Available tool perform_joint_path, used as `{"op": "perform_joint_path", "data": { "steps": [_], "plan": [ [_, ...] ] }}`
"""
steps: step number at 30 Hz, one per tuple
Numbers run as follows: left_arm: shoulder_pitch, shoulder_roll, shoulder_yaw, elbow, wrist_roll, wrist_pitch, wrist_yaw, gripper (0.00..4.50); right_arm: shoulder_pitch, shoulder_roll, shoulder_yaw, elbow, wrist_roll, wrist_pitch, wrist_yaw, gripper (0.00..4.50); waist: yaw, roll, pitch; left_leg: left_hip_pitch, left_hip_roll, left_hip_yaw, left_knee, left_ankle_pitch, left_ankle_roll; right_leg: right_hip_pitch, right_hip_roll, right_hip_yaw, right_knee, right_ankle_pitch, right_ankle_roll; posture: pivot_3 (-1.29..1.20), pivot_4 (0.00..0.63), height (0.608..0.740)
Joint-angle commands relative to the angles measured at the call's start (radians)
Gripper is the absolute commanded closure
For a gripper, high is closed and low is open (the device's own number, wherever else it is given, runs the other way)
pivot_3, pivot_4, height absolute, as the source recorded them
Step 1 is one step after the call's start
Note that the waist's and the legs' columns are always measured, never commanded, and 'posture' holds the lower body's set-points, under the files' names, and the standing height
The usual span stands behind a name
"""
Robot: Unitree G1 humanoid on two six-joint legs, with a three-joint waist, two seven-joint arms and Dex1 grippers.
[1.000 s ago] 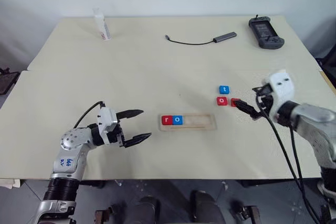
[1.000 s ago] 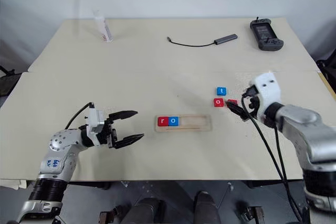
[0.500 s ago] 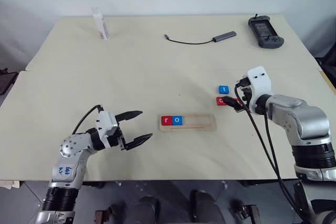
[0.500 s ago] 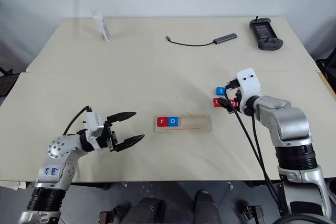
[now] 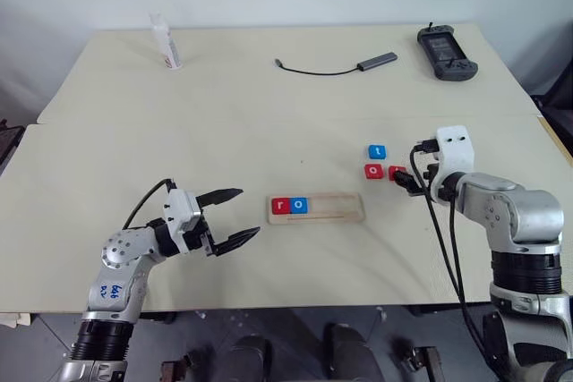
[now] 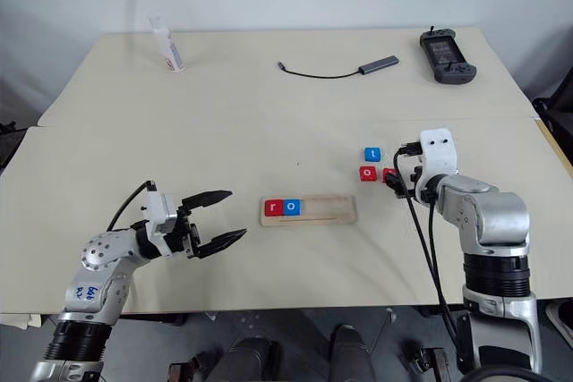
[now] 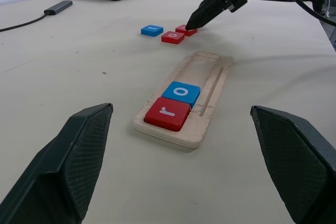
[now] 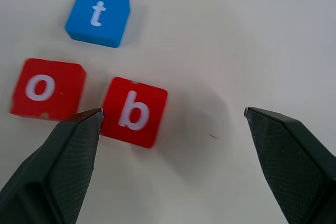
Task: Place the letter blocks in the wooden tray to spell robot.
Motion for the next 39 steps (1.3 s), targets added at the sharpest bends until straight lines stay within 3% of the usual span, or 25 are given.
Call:
{"op": "perform_joint_path", "data": {
  "steps": [1,8,11,18,26,31,37,38,39],
  "plan": [
    [0.001,0.006,0.006,-0.039,-0.007,-0.008,0.002,0.04,-0.001,0.024,-0.02,-0.024,-0.016,0.002,-0.028,0.0,0.0,0.0,0.0,0.0,0.0,0.0,0.0,0.0,0.0,0.0,0.0,0.0,0.0,0.0,0.0,0.0,0.15,0.74],
    [-0.003,0.007,0.004,-0.039,-0.007,-0.007,0.001,0.04,0.007,0.078,-0.015,-0.025,-0.048,0.008,-0.085,0.0,0.0,0.0,0.0,0.0,0.0,0.0,0.0,0.0,0.0,0.0,0.0,0.0,0.0,0.0,0.0,0.0,0.15,0.74],
    [-0.007,0.007,0.004,-0.037,-0.006,-0.008,0.0,0.0,0.011,0.08,-0.019,-0.028,-0.054,0.009,-0.092,0.59,0.0,0.0,0.0,0.0,0.0,0.0,0.0,0.0,0.0,0.0,0.0,0.0,0.0,0.0,0.0,0.0,0.15,0.74],
    [-0.027,0.005,-0.005,-0.023,-0.01,-0.008,-0.017,0.0,0.015,0.09,-0.027,-0.058,-0.056,0.009,-0.102,3.03,0.003,0.0,0.0,0.0,-0.001,0.0,0.0,0.0,0.0,0.0,0.0,0.0,0.0,0.0,0.0,0.0,0.15,0.74],
    [-0.071,-0.003,-0.042,0.023,-0.014,-0.007,-0.082,0.0,0.098,0.09,-0.105,-0.303,-0.032,0.165,-0.114,3.03,0.002,0.0,0.0,0.0,0.0,0.0,-0.001,0.0,0.0,0.0,0.0,0.0,0.0,0.0,0.0,0.0,0.15,0.74],
    [-0.097,-0.009,-0.074,0.051,-0.015,-0.004,-0.136,0.0,0.232,0.24,-0.163,-0.612,-0.043,0.389,-0.155,3.03,0.001,0.0,0.0,0.0,0.0,-0.001,-0.002,0.0,0.0,0.0,0.001,0.0,0.0,0.0,0.0,0.0,0.15,0.74],
    [-0.125,-0.013,-0.087,0.081,-0.013,-0.004,-0.166,0.0,0.307,0.375,-0.147,-0.721,-0.095,0.426,-0.206,3.03,0.001,0.001,0.0,0.001,-0.001,0.0,-0.001,0.0,0.0,-0.001,0.0,0.002,0.001,0.0,0.0,0.0,0.15,0.74],
    [-0.128,-0.013,-0.087,0.085,-0.012,-0.005,-0.17,0.0,0.311,0.385,-0.144,-0.726,-0.104,0.424,-0.21,2.31,0.001,0.001,0.0,0.001,0.0,0.0,-0.001,0.0,0.0,-0.001,0.001,0.002,0.001,0.0,0.0,0.0,0.15,0.74],
    [-0.133,-0.013,-0.086,0.089,-0.012,-0.005,-0.172,0.0,0.313,0.385,-0.141,-0.729,-0.106,0.418,-0.205,1.97,0.001,0.001,0.0,0.001,0.0,0.0,-0.001,0.0,0.0,-0.001,0.001,0.002,0.001,0.0,0.0,0.0,0.15,0.74]
  ]
}}
